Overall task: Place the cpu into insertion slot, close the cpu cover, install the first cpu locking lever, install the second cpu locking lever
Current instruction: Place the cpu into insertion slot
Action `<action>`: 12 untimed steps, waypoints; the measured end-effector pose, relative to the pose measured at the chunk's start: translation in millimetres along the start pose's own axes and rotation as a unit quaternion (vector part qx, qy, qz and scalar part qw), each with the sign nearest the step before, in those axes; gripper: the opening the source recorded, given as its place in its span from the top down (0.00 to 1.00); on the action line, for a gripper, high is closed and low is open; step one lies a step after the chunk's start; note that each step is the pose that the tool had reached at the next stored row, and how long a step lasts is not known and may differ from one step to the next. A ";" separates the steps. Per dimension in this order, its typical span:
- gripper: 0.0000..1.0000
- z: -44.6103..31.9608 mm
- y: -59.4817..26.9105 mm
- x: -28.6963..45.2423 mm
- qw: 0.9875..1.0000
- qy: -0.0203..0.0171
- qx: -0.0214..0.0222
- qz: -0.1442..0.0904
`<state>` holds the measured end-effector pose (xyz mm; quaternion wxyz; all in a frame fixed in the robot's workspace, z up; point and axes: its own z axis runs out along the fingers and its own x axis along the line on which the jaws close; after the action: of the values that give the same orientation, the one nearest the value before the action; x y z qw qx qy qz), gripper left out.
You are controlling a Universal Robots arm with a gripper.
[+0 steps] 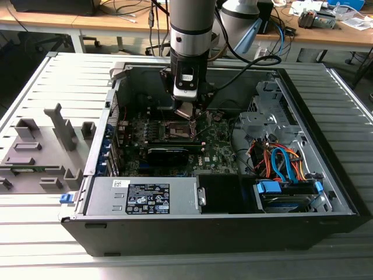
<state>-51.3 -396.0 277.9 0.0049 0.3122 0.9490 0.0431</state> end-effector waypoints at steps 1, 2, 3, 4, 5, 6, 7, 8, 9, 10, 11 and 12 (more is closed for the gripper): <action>0.46 0.0 0.0 0.0 1.000 0.000 0.000 0.001; 0.46 0.0 0.0 0.0 1.000 0.000 0.000 0.001; 0.46 0.0 0.0 0.0 1.000 0.000 0.000 0.002; 0.46 0.0 0.0 0.0 1.000 0.000 0.000 0.004; 0.46 0.0 0.0 0.0 1.000 0.000 0.000 0.005; 0.46 0.0 0.0 0.0 1.000 -0.001 0.000 0.006; 0.46 0.0 0.0 0.0 1.000 -0.001 0.000 0.007; 0.46 0.0 0.0 0.0 1.000 -0.001 0.000 0.007; 0.46 0.0 0.0 0.0 1.000 -0.001 0.000 0.008; 0.46 0.0 0.0 0.0 1.000 -0.001 0.000 0.009; 0.46 0.0 0.0 0.0 1.000 -0.001 0.000 0.010; 0.46 0.0 0.0 0.0 1.000 -0.001 0.000 0.011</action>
<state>-51.3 -396.0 277.9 0.0054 0.3229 0.9455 0.0429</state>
